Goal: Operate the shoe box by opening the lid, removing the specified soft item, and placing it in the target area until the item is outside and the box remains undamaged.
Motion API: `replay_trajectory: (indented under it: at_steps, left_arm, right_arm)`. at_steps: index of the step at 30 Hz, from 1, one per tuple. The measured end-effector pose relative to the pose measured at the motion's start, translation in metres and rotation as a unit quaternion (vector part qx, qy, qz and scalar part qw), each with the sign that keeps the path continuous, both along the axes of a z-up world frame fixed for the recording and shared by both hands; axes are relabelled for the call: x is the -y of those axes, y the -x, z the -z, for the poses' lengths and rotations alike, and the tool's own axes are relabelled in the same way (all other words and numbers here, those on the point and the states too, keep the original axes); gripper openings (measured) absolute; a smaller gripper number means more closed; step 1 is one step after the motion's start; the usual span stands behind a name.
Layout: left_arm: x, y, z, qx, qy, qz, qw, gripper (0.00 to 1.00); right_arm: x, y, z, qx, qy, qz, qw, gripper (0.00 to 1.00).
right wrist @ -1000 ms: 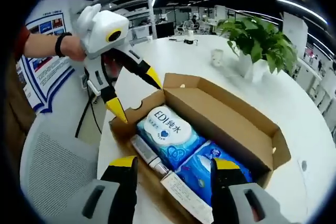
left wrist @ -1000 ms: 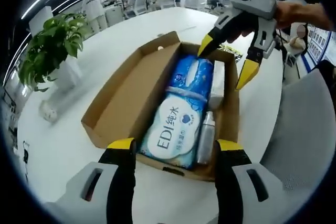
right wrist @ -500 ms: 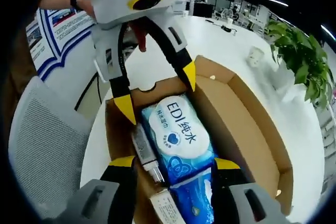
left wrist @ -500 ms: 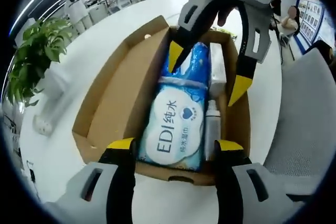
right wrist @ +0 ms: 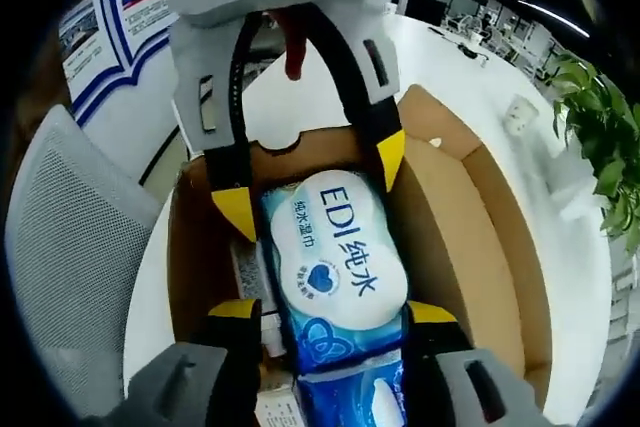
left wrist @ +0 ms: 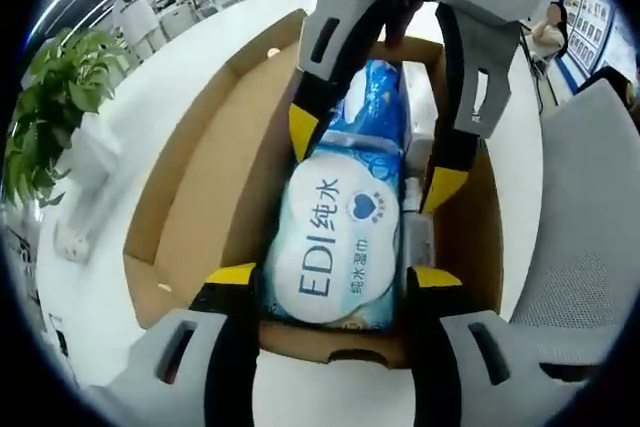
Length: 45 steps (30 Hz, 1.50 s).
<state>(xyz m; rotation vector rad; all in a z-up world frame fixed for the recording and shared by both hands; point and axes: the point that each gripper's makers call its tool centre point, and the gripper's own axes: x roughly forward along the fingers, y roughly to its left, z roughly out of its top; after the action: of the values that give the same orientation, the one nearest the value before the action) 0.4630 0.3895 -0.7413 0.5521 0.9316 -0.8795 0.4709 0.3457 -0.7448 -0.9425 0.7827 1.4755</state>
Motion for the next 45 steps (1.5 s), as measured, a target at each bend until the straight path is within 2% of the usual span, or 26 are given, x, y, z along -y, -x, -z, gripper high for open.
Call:
replay_trajectory:
  at_steps: [6,13,22,32,37,45]
  left_arm:
    - [0.002,0.0,0.009,-0.002,-0.009,0.009,0.9999,0.59]
    - [0.001,-0.003,0.013,-0.006,-0.012,0.008,0.9999,0.58]
    - [0.004,-0.004,0.014,-0.009,-0.008,0.008,0.9999,0.56]
    - [0.009,0.004,0.014,-0.008,-0.013,0.03,0.9994,0.55]
    - [0.009,0.004,0.014,-0.01,-0.017,0.043,0.9989,0.56]
    - [0.013,0.003,0.019,-0.009,-0.03,0.055,0.998,0.57]
  right_arm:
    - [0.0,0.0,-0.001,0.001,-0.003,-0.003,1.0,0.48]
    - [-0.001,-0.004,-0.003,0.01,-0.006,-0.007,0.9999,0.55]
    - [-0.003,-0.001,0.015,0.008,0.013,-0.017,0.9997,0.57]
    - [0.002,0.008,0.013,0.001,0.006,-0.006,1.0,0.54]
    - [0.001,0.007,0.014,0.009,0.009,-0.013,0.9998,0.55]
    - [-0.002,0.003,0.027,0.011,0.016,-0.021,0.9996,0.58]
